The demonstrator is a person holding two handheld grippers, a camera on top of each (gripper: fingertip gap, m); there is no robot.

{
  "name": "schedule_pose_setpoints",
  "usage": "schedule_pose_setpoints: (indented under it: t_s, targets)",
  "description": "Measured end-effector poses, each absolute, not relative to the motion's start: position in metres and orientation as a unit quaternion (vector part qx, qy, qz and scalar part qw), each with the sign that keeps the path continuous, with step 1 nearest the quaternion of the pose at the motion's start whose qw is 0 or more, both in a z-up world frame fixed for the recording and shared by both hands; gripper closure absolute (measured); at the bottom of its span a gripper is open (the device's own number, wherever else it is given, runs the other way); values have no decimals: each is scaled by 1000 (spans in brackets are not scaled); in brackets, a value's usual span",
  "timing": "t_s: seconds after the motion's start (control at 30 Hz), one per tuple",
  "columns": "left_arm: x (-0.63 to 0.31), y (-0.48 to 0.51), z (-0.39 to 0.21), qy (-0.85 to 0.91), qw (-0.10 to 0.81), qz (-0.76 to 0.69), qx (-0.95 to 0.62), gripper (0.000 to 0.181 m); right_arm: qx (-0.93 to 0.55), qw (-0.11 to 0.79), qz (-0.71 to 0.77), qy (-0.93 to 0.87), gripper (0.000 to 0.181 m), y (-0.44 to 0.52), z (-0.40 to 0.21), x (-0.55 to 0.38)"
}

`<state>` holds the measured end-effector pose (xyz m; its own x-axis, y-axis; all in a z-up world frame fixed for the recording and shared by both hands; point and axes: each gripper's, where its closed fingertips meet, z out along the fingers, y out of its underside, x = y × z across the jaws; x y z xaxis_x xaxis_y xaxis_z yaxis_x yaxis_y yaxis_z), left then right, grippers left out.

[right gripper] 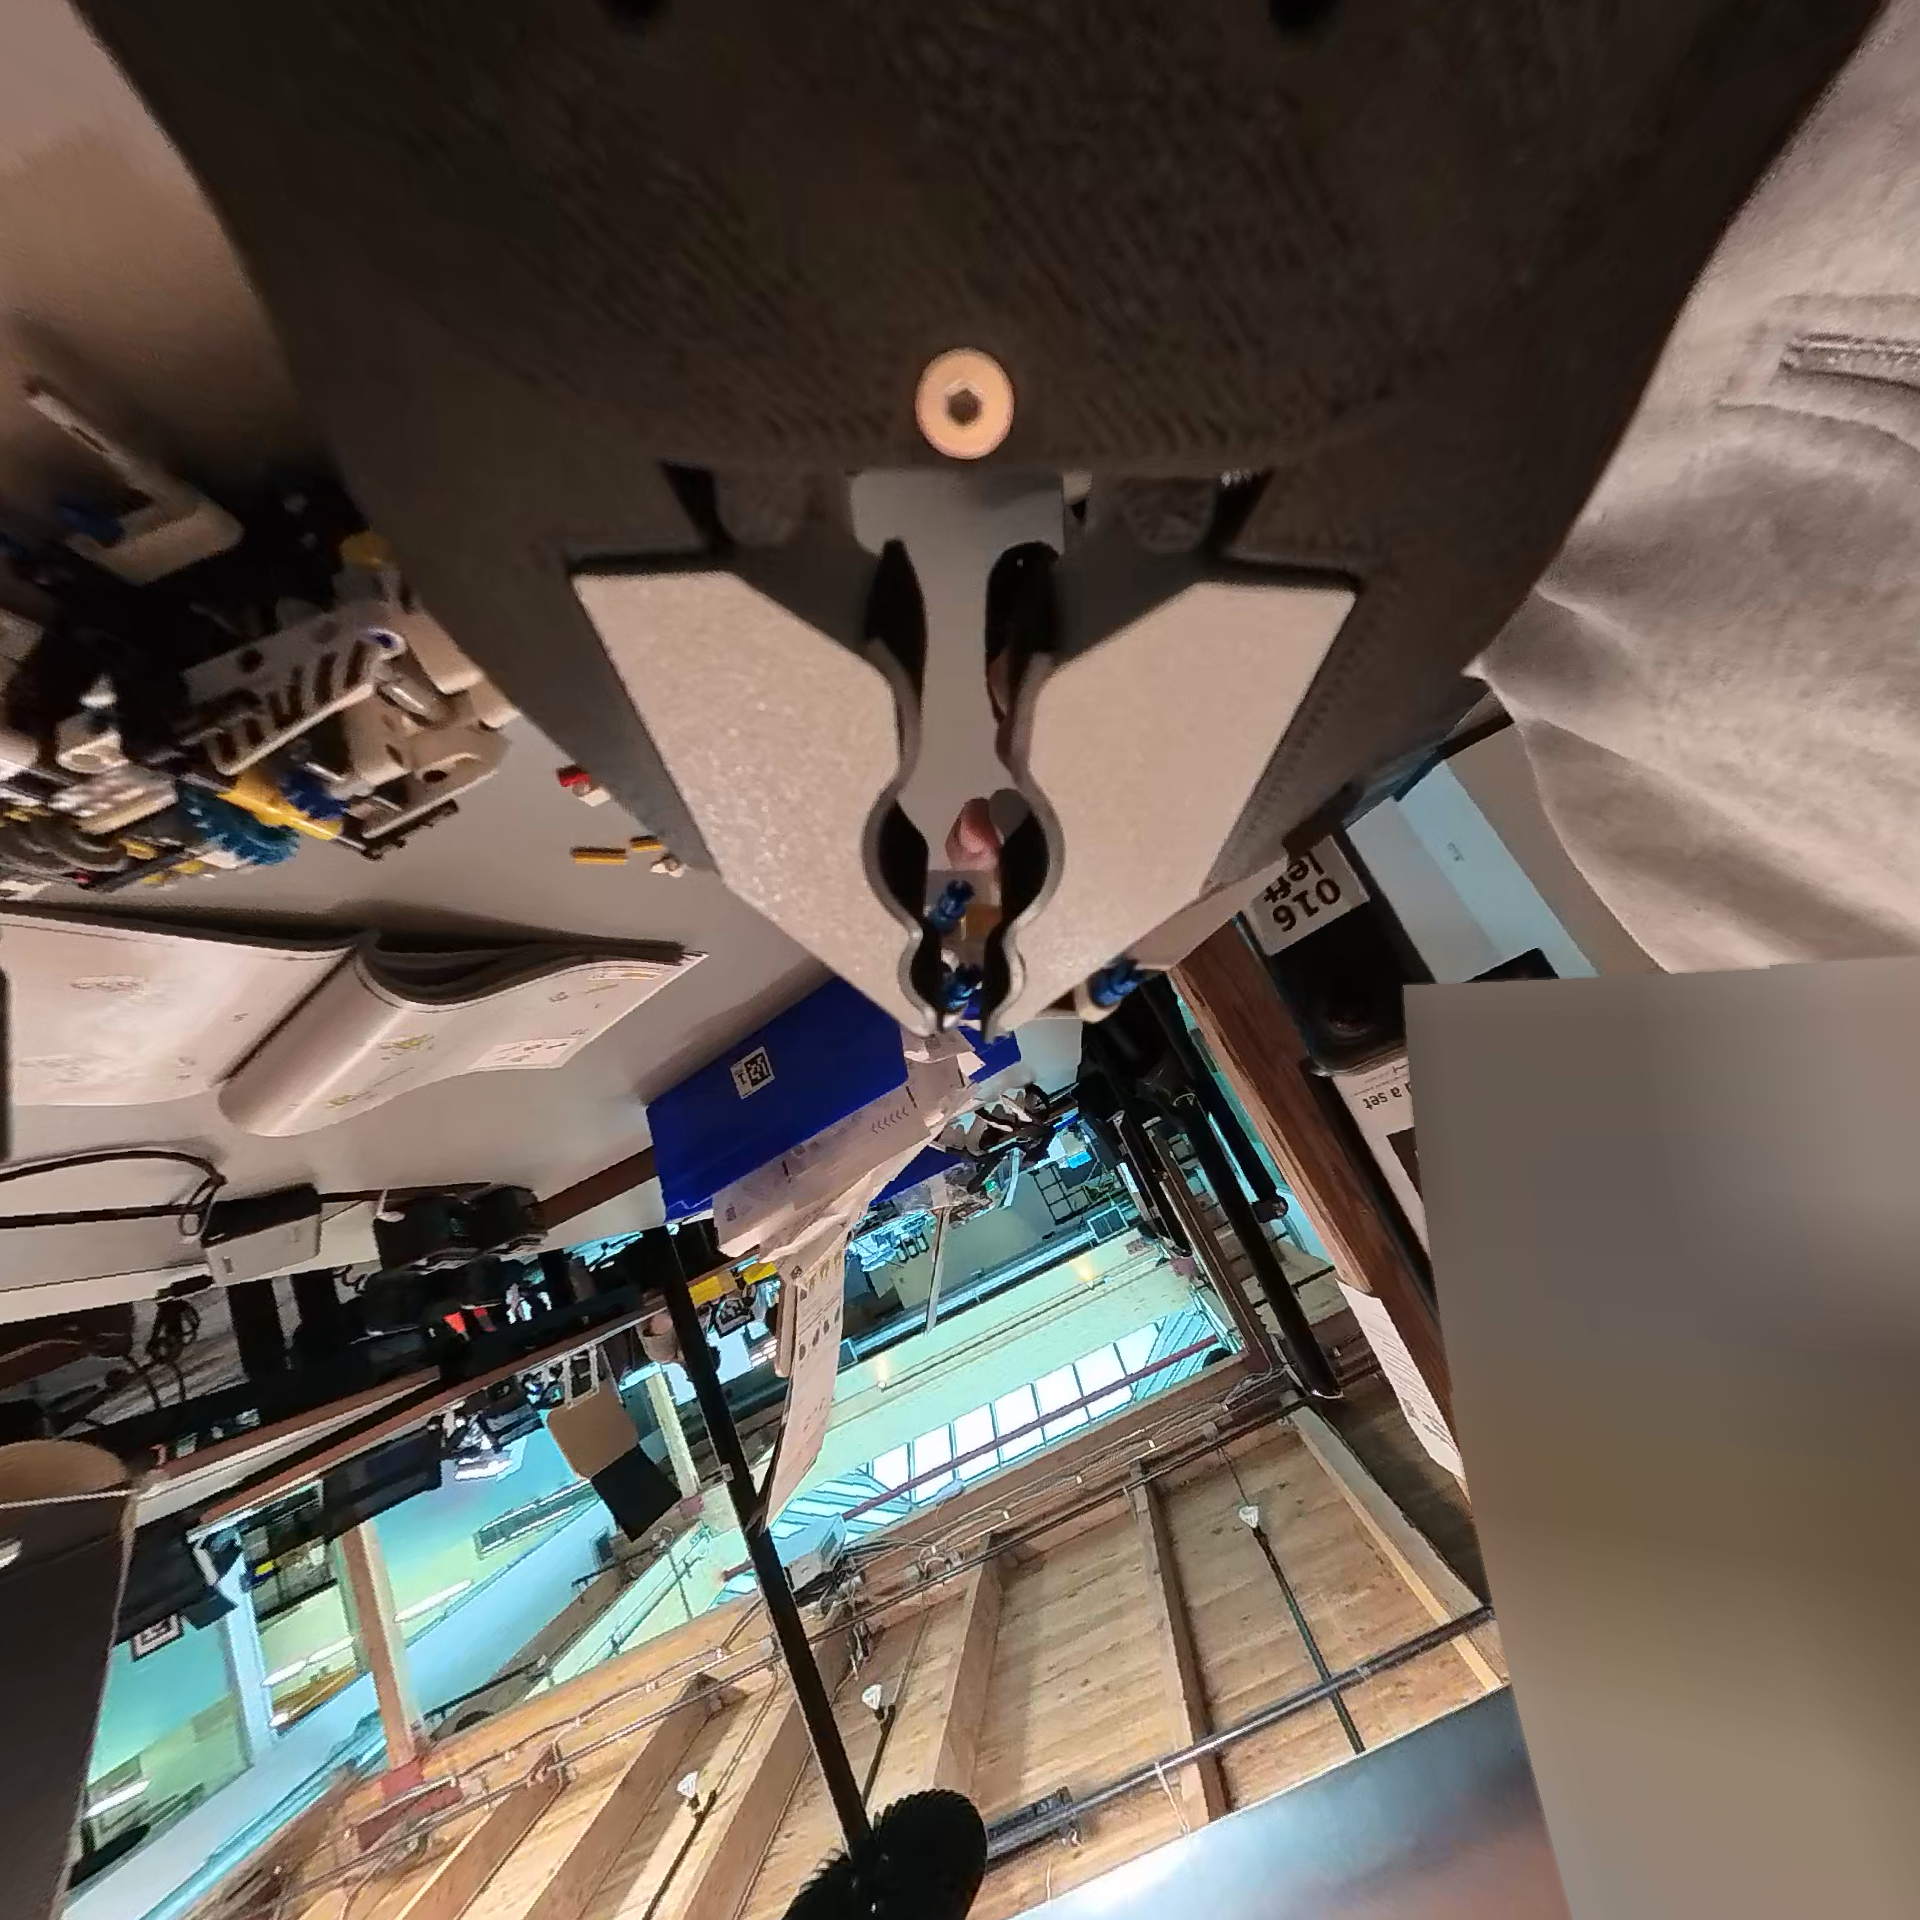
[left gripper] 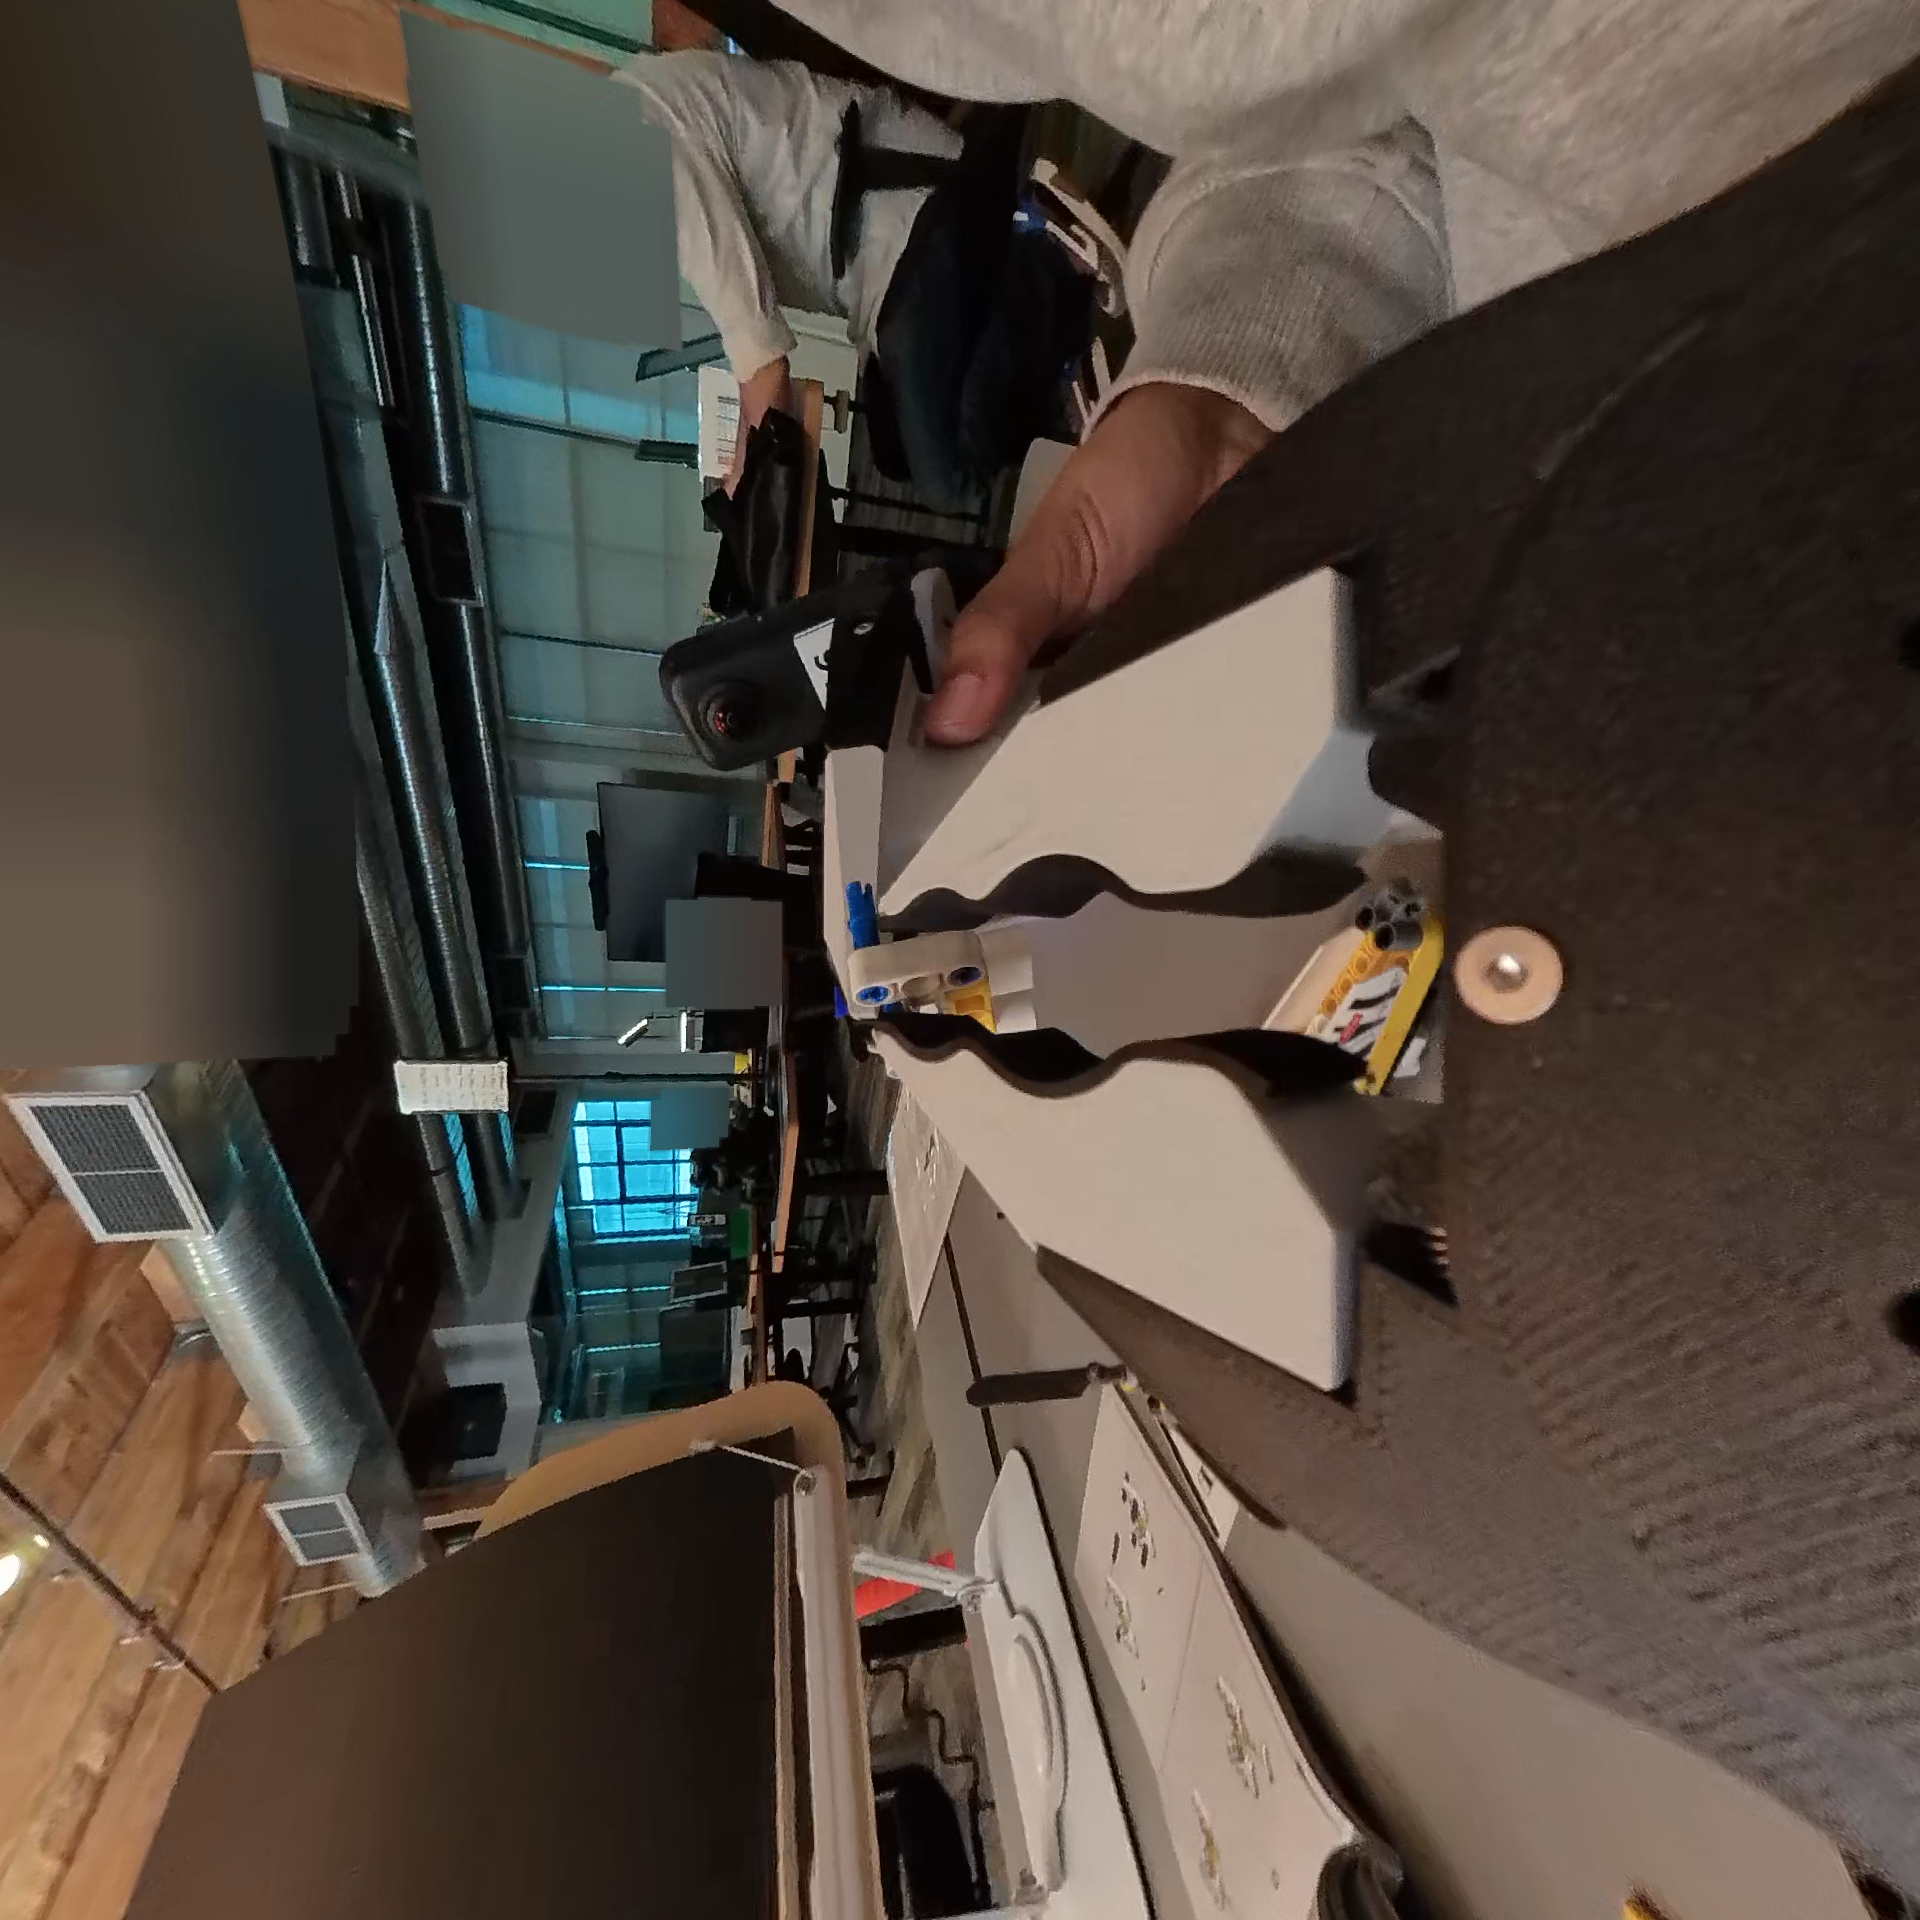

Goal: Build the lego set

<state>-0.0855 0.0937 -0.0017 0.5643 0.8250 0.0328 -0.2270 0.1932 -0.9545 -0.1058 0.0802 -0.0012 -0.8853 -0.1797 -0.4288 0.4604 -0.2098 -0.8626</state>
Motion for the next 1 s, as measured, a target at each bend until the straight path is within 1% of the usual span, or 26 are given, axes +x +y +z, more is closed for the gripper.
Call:
schedule_pose_setpoints:
  t_s: [0.2,0.33,0.43,0.53,0.67,0.7,0.77,1.0]
  targets:
    - [-88,109,6,-296,728,342,-515,168,111,214,-775,584,175,97,1,-108]
    - [-88,114,14,-299,750,313,-500,169,105,225,-788,564,160,113,7,-107]
    - [-83,119,22,-294,788,253,-477,169,89,234,-800,546,151,131,17,-108]
    - [-74,125,28,-283,832,160,-449,169,57,270,-790,548,144,142,19,-100]
    - [-67,130,30,-278,861,70,-421,170,20,358,-762,540,128,144,16,-80]
    - [-66,131,30,-277,862,58,-421,170,17,380,-760,527,127,146,19,-77]
    - [-63,135,28,-272,860,50,-429,170,21,410,-760,503,131,148,22,-76]
    - [-56,144,24,-259,846,53,-464,170,19,416,-748,517,146,143,18,-71]
